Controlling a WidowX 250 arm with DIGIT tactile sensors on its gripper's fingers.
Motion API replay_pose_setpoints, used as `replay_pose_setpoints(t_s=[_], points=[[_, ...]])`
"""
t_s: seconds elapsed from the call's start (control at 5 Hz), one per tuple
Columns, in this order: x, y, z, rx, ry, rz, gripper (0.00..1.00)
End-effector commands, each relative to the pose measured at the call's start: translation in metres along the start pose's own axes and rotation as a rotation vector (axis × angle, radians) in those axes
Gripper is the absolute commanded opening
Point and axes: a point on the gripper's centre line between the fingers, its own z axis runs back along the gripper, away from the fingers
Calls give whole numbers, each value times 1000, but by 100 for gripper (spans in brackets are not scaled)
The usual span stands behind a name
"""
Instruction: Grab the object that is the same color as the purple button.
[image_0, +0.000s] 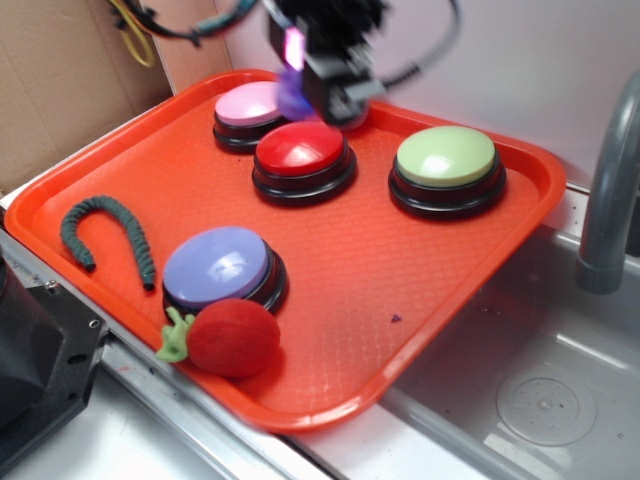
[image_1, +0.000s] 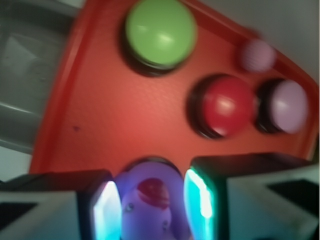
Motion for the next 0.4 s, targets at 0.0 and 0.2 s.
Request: replay_pose_setpoints(t_s=[0.0,0.2], points=[[-35,34,37,29,-106,197,0],[-49,41,32,15,-140,305,0]])
